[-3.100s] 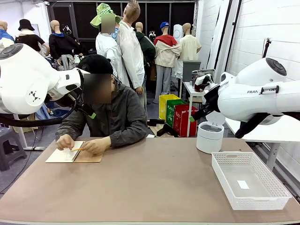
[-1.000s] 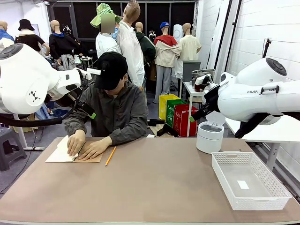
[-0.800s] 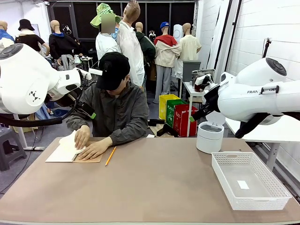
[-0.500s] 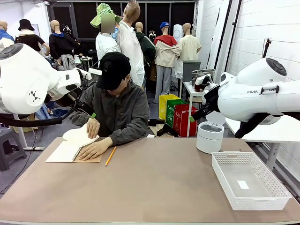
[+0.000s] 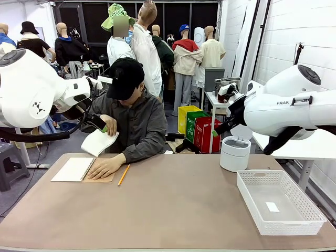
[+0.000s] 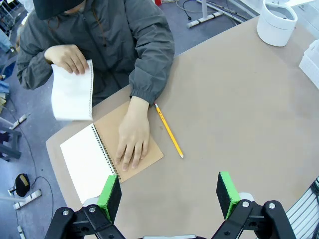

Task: Sort the paper based on its condition.
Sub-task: If a person hands you a paper, place it in the Organizing basket , and if it's crumpled, put it in the Trash can.

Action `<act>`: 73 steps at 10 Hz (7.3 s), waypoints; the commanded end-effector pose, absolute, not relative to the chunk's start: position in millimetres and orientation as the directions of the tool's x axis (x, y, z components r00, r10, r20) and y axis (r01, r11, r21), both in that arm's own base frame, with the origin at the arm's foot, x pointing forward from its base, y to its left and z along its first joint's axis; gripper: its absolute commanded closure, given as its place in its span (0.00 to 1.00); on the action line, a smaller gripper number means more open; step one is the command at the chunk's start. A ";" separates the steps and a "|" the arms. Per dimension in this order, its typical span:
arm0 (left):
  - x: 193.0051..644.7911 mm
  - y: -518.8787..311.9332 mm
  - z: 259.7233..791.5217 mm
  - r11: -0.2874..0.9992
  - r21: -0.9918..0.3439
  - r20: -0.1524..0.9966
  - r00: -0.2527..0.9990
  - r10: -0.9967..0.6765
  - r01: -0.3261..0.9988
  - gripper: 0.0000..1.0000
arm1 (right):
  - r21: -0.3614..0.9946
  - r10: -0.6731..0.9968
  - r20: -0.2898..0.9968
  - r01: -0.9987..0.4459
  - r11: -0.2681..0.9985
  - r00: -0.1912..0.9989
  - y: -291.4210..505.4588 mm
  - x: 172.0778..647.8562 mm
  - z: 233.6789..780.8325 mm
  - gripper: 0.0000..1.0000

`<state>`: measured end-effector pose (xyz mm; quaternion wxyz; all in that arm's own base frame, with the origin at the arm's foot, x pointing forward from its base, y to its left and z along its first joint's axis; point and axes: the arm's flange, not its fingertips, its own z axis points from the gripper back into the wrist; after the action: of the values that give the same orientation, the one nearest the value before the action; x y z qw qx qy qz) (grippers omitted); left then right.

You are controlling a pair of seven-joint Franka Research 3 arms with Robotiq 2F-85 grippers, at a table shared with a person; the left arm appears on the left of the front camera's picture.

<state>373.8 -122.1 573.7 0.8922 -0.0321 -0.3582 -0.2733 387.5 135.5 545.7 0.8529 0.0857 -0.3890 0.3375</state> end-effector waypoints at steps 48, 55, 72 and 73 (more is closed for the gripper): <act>373.6 -121.0 574.6 0.848 0.138 0.659 0.592 -0.465 0.512 0.00 | -0.115 0.508 0.722 -0.643 0.757 0.470 135.3 387.7 545.6 0.00; 373.6 -121.0 574.6 0.848 0.138 0.659 0.592 -0.465 0.512 0.00 | -0.115 0.508 0.722 -0.643 0.757 0.470 135.3 387.7 545.6 0.00; 373.6 -121.0 574.6 0.848 0.138 0.659 0.592 -0.465 0.512 0.00 | -0.115 0.508 0.722 -0.643 0.757 0.470 135.3 387.7 545.6 0.00; 373.6 -121.0 574.6 0.848 0.138 0.659 0.592 -0.465 0.512 0.00 | -0.115 0.508 0.722 -0.643 0.757 0.470 135.3 387.7 545.6 0.00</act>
<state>373.8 -122.1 573.7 0.8922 -0.0321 -0.3582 -0.2733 387.5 135.5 545.7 0.8529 0.0857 -0.3890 0.3375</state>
